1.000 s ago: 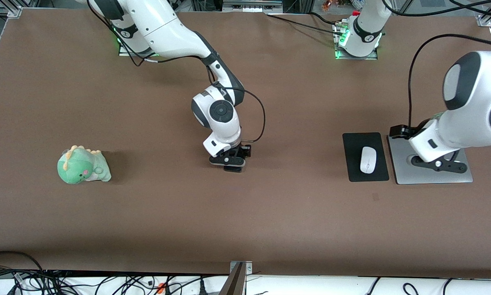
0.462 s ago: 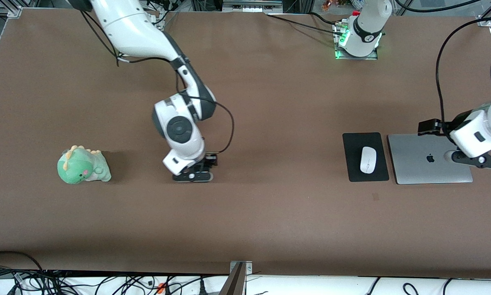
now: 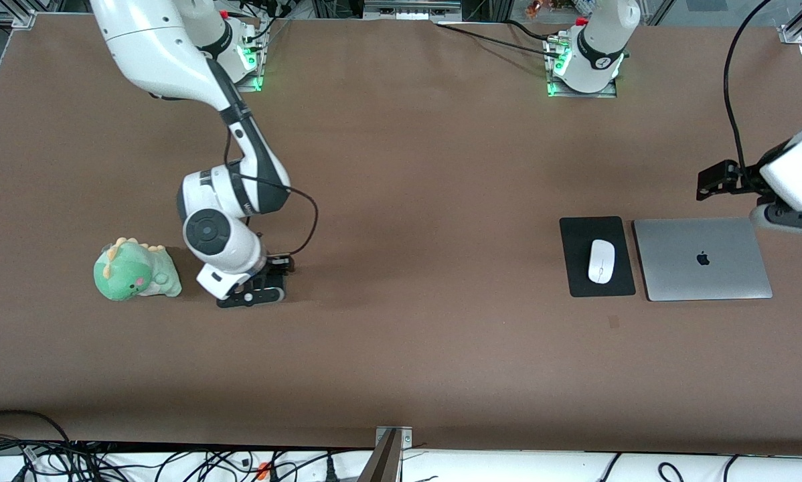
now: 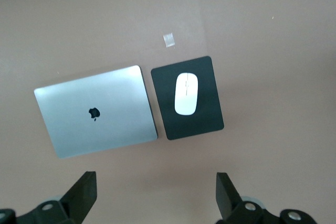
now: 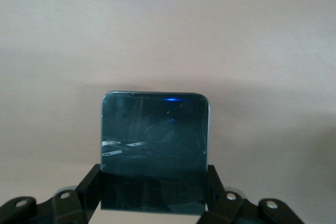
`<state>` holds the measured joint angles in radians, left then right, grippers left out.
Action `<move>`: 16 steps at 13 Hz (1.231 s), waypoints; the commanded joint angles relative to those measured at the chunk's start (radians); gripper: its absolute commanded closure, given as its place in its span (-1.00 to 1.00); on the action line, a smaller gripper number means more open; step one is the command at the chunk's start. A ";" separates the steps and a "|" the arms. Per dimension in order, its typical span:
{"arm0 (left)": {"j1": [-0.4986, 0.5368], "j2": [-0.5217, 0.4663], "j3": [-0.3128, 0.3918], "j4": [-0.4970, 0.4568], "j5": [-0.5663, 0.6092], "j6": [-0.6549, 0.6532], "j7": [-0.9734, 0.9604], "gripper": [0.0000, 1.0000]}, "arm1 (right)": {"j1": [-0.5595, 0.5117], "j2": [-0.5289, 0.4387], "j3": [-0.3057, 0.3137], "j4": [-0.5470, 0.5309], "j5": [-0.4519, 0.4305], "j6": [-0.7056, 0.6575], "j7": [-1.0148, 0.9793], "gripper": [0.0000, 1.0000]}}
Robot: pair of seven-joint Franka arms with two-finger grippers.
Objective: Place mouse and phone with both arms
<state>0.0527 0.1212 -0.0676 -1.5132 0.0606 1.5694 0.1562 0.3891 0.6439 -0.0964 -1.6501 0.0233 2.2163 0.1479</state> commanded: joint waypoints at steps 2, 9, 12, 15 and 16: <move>0.013 -0.115 -0.015 -0.168 -0.016 0.084 0.006 -1.00 | -0.094 -0.061 0.017 -0.120 0.032 0.042 -0.076 0.16; 0.009 -0.238 -0.011 -0.211 -0.047 0.158 0.009 -1.00 | -0.137 -0.066 0.017 -0.220 0.038 0.152 -0.163 0.16; 0.013 -0.238 -0.001 -0.216 -0.082 0.114 0.006 -1.00 | -0.154 -0.064 0.017 -0.234 0.037 0.167 -0.188 0.15; 0.024 -0.224 -0.015 -0.197 -0.081 0.083 -0.078 -1.00 | -0.167 -0.055 0.017 -0.238 0.037 0.187 -0.203 -0.15; 0.026 -0.226 -0.014 -0.194 -0.079 0.057 -0.101 -1.00 | -0.167 -0.056 0.017 -0.238 0.038 0.187 -0.193 -0.67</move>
<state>0.0562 -0.0956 -0.0694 -1.7117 0.0017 1.6617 0.0971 0.2403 0.6228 -0.0958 -1.8458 0.0438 2.3880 -0.0244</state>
